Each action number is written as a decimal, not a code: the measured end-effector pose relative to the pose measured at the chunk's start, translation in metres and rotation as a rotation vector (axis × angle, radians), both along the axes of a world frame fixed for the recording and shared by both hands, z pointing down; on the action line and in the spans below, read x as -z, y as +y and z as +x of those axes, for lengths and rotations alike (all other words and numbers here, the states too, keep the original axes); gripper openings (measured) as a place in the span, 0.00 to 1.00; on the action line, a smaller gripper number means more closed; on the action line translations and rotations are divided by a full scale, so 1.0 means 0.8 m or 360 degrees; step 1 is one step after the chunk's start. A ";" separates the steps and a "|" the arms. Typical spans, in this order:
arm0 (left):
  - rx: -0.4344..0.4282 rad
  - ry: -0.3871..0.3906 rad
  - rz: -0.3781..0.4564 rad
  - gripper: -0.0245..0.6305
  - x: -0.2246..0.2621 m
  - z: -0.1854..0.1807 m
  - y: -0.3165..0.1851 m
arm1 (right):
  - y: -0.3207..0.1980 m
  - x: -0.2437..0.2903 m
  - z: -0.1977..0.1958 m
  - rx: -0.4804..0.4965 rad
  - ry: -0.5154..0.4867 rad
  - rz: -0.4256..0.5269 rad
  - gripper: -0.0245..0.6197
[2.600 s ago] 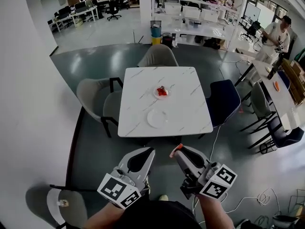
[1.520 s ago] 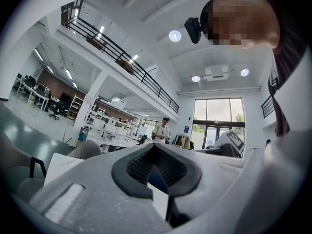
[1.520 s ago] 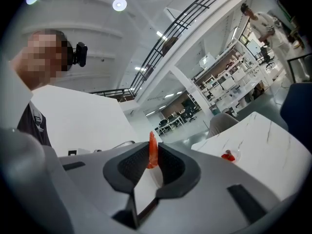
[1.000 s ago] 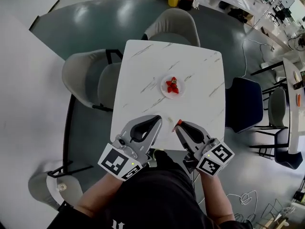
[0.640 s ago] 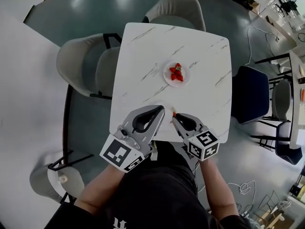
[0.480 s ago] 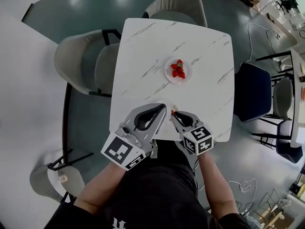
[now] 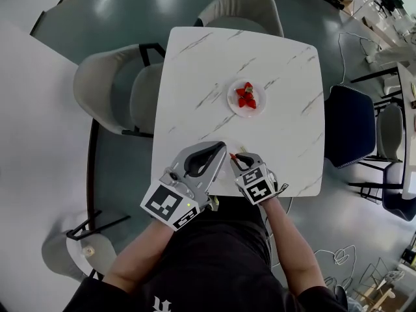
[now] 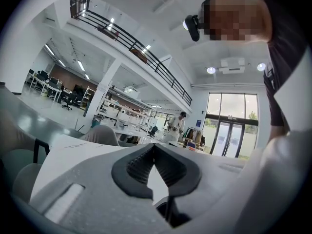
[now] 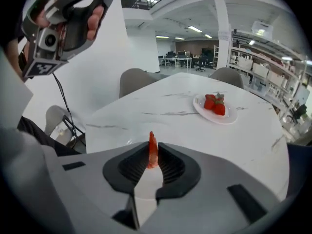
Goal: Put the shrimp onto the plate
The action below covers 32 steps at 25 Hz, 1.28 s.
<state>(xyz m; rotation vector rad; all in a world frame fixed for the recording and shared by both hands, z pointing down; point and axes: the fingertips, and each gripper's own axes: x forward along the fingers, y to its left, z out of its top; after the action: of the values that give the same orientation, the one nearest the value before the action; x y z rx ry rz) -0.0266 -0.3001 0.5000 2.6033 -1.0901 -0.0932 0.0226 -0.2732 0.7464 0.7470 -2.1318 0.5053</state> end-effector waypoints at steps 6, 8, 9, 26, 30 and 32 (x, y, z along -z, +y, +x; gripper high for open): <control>0.0005 -0.0017 -0.0003 0.05 -0.013 -0.004 -0.003 | -0.004 -0.027 -0.009 0.0084 0.0197 0.0000 0.13; 0.0012 -0.0018 -0.0006 0.05 -0.016 -0.007 -0.004 | -0.005 -0.033 -0.011 0.0099 0.0247 -0.0009 0.13; 0.0015 -0.0019 -0.0008 0.05 -0.017 -0.008 -0.004 | -0.005 -0.035 -0.011 0.0106 0.0272 -0.0013 0.13; 0.0018 -0.0109 -0.0172 0.05 0.009 0.004 0.013 | -0.021 0.172 -0.007 -0.0303 -0.0443 0.0128 0.06; 0.0011 -0.0055 -0.0153 0.05 0.051 0.009 0.019 | -0.034 0.279 0.000 -0.0440 -0.0662 0.0395 0.04; -0.0006 -0.0014 -0.0142 0.05 0.070 0.013 0.021 | -0.035 0.321 0.004 -0.0487 -0.0739 0.0493 0.04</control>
<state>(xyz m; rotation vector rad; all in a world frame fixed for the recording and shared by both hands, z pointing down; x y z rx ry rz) -0.0158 -0.2833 0.4438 2.5287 -1.0674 -0.0321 0.0257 -0.3014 0.4900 1.2410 -2.5766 0.5550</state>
